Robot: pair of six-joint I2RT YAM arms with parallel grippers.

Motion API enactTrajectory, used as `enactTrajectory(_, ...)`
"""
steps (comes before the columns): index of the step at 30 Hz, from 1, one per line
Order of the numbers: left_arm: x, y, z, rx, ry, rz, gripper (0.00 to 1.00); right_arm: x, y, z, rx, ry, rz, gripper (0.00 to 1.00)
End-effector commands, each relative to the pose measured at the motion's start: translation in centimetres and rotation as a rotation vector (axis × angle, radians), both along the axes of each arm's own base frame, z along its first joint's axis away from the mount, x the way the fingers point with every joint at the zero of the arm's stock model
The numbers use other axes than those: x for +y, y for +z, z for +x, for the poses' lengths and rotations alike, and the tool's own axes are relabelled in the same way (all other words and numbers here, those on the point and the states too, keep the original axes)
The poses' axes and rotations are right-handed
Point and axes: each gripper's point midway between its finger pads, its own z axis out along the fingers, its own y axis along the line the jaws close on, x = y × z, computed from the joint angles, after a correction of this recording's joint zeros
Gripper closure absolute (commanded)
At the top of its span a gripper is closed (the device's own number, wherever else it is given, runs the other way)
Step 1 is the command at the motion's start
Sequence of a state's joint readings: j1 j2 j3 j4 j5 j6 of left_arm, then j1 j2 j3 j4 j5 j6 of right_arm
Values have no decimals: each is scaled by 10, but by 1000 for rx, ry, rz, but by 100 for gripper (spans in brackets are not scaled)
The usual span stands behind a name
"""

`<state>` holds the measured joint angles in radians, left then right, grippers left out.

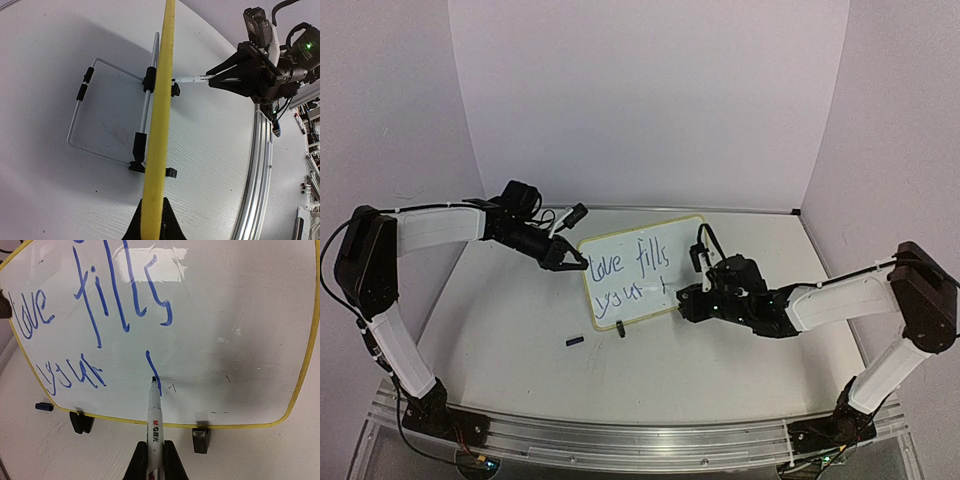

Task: Write a sentence on the whiteboard

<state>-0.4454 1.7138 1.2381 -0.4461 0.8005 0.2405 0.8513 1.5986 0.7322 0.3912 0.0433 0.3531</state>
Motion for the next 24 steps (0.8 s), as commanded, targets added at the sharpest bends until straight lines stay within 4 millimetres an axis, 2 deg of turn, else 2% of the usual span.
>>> enactTrajectory(1, 6, -1, 6, -76, 9, 76, 100, -1, 24, 13, -59, -38, 12, 100)
enactTrajectory(7, 6, 0, 6, -77, 9, 75, 100, -4, 15, 14, -45, -58, -10, 100)
enactTrajectory(17, 6, 1, 5, -79, 9, 75, 100, -13, 11, 16, -41, -101, -28, 100)
enactTrajectory(24, 6, 1, 5, -79, 9, 76, 100, -11, 4, 15, -25, -90, -40, 100)
